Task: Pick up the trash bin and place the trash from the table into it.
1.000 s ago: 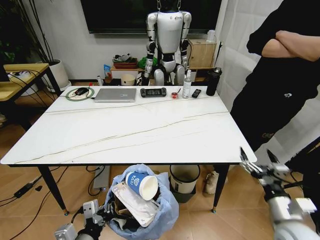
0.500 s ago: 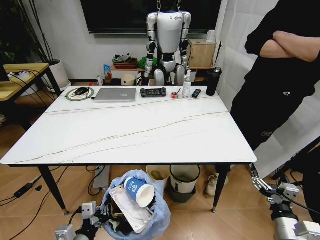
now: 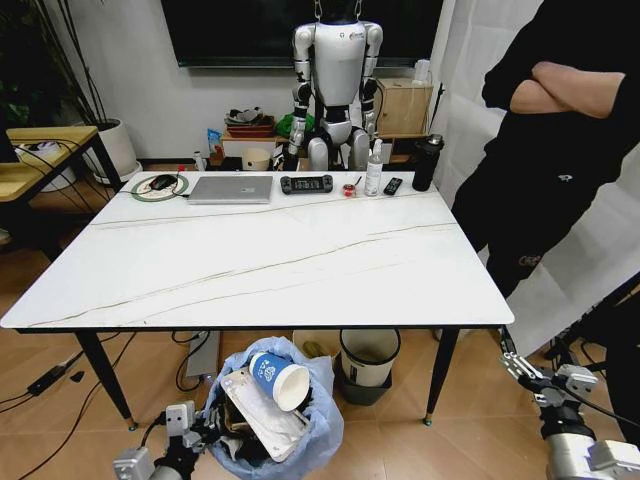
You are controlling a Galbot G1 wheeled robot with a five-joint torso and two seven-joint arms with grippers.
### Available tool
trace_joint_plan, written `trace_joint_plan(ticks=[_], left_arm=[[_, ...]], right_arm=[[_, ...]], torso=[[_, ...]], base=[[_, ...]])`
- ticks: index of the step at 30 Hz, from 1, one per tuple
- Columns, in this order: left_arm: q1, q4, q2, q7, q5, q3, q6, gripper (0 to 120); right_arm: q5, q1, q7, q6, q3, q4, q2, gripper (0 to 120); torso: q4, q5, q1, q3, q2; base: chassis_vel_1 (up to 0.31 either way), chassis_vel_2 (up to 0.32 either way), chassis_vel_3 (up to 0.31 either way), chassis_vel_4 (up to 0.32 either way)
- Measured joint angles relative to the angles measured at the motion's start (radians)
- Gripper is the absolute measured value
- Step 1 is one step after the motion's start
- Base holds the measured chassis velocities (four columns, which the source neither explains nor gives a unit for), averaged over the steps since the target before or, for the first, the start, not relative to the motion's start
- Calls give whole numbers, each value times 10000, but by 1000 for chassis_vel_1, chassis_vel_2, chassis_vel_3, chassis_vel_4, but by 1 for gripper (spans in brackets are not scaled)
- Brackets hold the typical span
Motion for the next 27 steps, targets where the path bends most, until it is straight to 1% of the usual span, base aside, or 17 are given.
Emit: trace_joint_plan(ticks=[2, 3, 7, 8, 14, 17, 20, 21, 27], left_arm=[[0, 0, 0, 0, 0, 0, 0, 0], [12, 109, -160, 23, 84, 3, 9, 0], [-2, 217, -468, 65, 205, -12, 23, 0], [-2, 217, -468, 65, 205, -12, 23, 0], [-97, 612, -919, 168, 348, -70, 26, 0], [-127, 723, -1027, 197, 392, -81, 17, 0], [-210, 921, -1301, 238, 408, -166, -5, 0], [-210, 921, -1301, 238, 408, -166, -5, 0], [-293, 1155, -1703, 240, 395, -313, -8, 0]], right_arm=[[0, 0, 0, 0, 0, 0, 0, 100], [2, 2, 2, -4, -4, 2, -4, 100], [6, 4, 5, -9, -8, 7, -9, 100], [6, 4, 5, -9, -8, 7, -9, 100], [11, 7, 10, -13, -13, 13, -13, 100], [12, 8, 12, -15, -15, 14, -15, 100], [15, 8, 14, -15, -18, 17, -17, 100], [15, 8, 14, -15, -18, 17, -17, 100], [18, 9, 17, -15, -20, 19, -20, 100]], torso=[[0, 0, 0, 0, 0], [0, 0, -80, -102, -181], [0, 0, -220, -266, -484], [0, 0, -220, -266, -484], [-1, 1, -415, -505, -920], [-1, 0, -465, -562, -1025], [-1, 0, -566, -679, -1243], [-1, 0, -566, -679, -1243], [0, 1, -729, -877, -1608]], base=[[0, 0, 0, 0], [0, 0, 0, 0], [0, 0, 0, 0], [0, 0, 0, 0], [0, 0, 0, 0], [0, 0, 0, 0], [0, 0, 0, 0], [0, 0, 0, 0], [0, 0, 0, 0]])
